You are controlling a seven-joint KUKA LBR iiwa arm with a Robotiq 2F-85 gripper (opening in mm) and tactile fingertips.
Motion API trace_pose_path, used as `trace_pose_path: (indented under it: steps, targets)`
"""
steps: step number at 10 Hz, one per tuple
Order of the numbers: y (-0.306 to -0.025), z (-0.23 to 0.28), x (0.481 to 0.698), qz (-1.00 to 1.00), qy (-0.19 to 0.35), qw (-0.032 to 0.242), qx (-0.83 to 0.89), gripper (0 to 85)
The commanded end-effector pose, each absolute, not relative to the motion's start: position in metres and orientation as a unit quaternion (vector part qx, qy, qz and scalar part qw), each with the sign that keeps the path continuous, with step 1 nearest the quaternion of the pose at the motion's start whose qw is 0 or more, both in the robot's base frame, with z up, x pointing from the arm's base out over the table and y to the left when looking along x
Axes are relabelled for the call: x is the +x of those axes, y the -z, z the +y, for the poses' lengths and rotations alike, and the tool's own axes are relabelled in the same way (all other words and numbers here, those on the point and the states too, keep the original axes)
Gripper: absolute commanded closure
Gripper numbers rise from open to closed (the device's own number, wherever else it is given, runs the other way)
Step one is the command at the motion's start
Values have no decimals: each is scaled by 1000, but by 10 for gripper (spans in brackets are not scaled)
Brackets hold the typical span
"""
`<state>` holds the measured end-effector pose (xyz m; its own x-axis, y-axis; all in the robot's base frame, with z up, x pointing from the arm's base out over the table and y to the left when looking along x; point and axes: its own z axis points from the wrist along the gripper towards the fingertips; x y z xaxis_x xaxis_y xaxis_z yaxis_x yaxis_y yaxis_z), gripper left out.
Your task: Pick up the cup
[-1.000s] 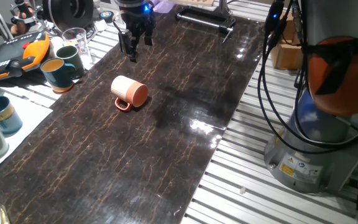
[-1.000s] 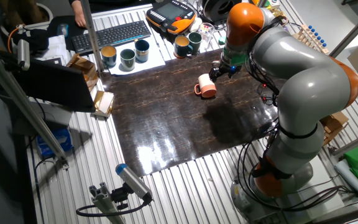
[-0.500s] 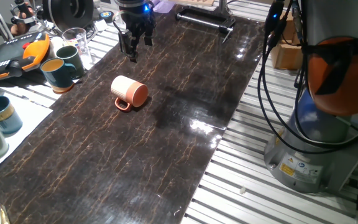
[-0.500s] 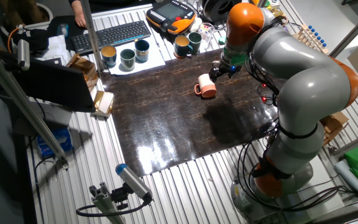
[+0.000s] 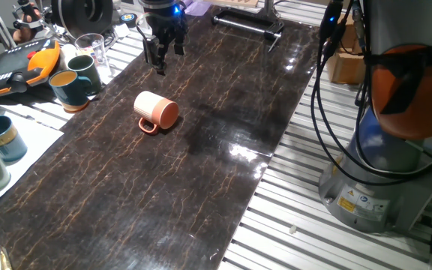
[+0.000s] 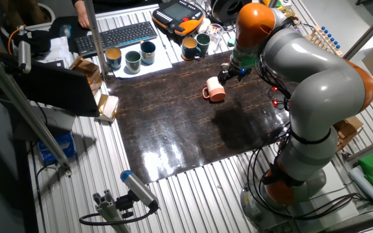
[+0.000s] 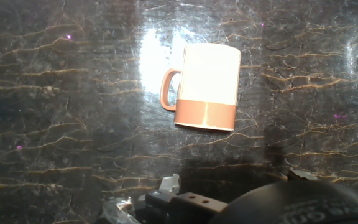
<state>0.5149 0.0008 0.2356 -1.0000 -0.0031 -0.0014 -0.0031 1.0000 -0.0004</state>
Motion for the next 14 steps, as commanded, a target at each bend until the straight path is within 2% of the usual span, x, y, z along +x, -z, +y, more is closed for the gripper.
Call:
trace_pose_path:
  steps: [1, 14]
  targets:
    - [-236, 1, 515, 985, 54, -103, -131, 843]
    - [-236, 1, 515, 986, 54, -102, -123, 843]
